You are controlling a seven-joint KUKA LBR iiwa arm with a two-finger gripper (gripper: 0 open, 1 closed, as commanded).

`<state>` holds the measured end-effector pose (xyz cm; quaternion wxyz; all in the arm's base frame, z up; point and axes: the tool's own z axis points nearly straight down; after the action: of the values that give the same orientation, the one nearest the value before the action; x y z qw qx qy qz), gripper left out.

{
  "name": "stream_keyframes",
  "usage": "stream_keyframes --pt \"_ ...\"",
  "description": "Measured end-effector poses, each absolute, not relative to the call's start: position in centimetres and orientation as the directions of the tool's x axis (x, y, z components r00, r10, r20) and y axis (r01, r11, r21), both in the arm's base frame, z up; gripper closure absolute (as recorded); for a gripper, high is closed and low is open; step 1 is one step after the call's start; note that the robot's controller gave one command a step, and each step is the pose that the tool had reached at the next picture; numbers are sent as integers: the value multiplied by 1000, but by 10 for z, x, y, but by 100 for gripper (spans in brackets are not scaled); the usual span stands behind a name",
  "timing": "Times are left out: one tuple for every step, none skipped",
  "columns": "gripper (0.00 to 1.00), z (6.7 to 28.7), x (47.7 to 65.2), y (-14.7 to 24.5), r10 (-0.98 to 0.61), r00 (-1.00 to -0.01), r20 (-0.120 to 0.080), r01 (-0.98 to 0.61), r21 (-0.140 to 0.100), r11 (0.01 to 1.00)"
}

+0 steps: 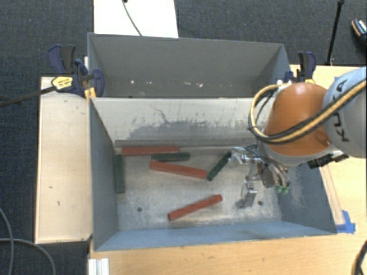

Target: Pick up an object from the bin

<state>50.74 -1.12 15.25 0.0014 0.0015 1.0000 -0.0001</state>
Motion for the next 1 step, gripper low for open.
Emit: stream_keyframes --pt "0 66 494 65 96 -995 6 96 3 995"
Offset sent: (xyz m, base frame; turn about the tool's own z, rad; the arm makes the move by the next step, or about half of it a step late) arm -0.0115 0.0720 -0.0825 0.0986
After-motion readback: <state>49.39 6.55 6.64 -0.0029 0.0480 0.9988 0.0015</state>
